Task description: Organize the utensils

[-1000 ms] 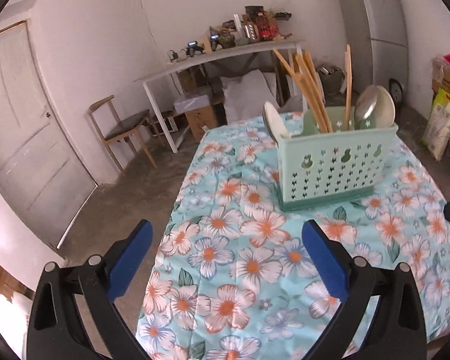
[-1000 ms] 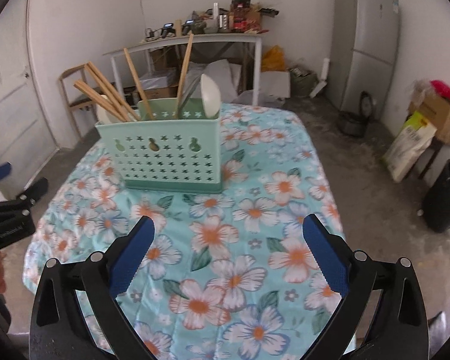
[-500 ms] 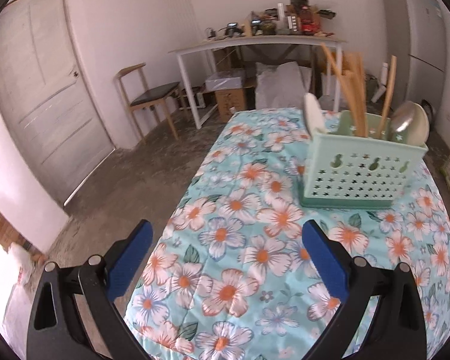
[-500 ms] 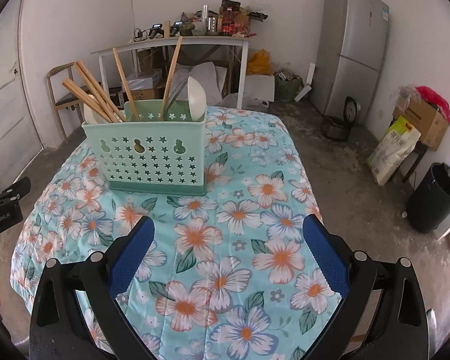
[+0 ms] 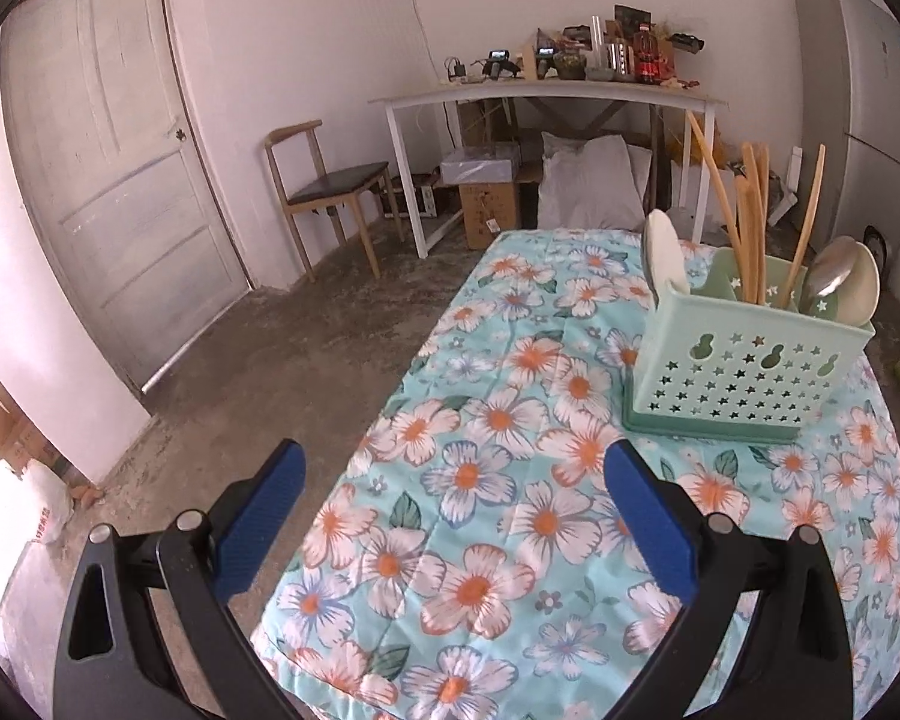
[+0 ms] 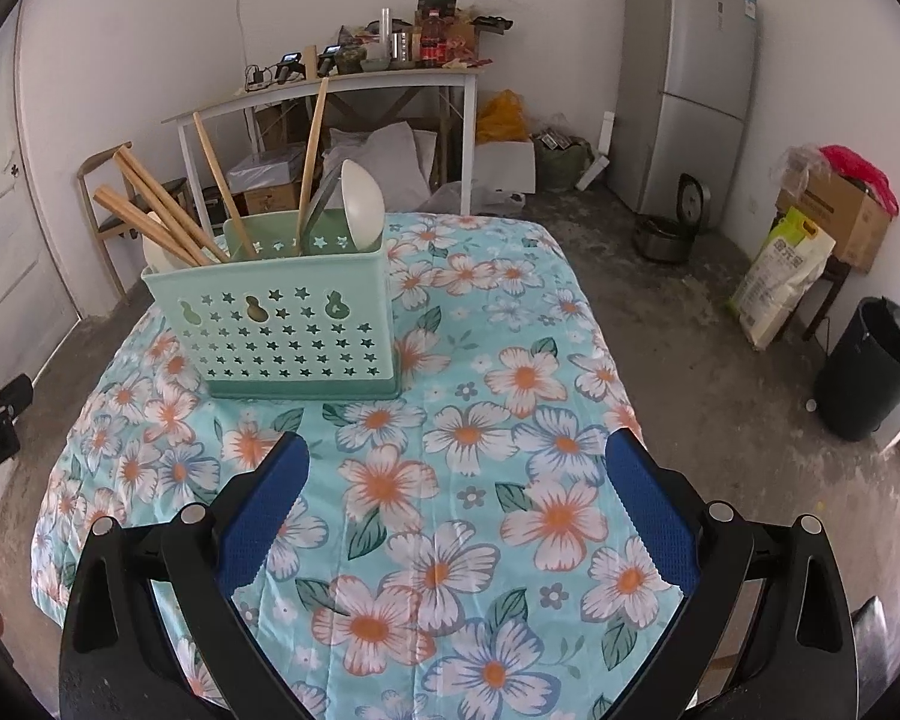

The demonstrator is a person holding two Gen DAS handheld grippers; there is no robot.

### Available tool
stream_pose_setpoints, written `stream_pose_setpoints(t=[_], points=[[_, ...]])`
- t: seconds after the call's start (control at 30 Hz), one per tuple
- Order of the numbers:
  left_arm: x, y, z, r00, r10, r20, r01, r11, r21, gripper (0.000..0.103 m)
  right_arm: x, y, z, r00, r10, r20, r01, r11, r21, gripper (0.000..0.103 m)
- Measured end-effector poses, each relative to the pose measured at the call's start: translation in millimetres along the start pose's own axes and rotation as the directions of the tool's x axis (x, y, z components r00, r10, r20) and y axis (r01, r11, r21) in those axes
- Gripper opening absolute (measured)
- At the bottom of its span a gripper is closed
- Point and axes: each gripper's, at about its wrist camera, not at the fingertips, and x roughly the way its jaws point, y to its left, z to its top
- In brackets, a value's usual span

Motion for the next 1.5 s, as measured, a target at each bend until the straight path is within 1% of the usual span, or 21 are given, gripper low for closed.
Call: stream_pose_setpoints(t=[0.13, 0.37, 0.57, 1.5], points=[[-1.2, -0.7, -1.3, 1.0, -0.007, 0.004, 0.007, 1.0, 0.001, 0.097, -0.7, -0.1, 0.8, 1.0, -0.005, 0.004, 0.005, 1.0, -0.004, 0.095], [-1.1, -4.8, -2.0, 1.0, -0.029, -0.013, 0.029, 0.999, 0.019, 0.097, -0.7, -1.2, 1.8, 1.0, -0.003, 0.005, 0.003, 1.0, -0.007, 0.095], [-3.0, -6.6, -2.1, 0.999, -0.042, -0.006, 0.042, 0.999, 0.026, 0.097, -1.8, -0.1, 2.9, 1.0, -0.005, 0.01, 0.005, 1.0, -0.013, 0.095], [-3.7, -6.9, -2.1, 0.999, -0.044, -0.01, 0.045, 0.999, 0.025, 0.097, -2.6, 0.3, 3.2, 1.0, -0.006, 0.011, 0.006, 1.0, -0.013, 0.095]])
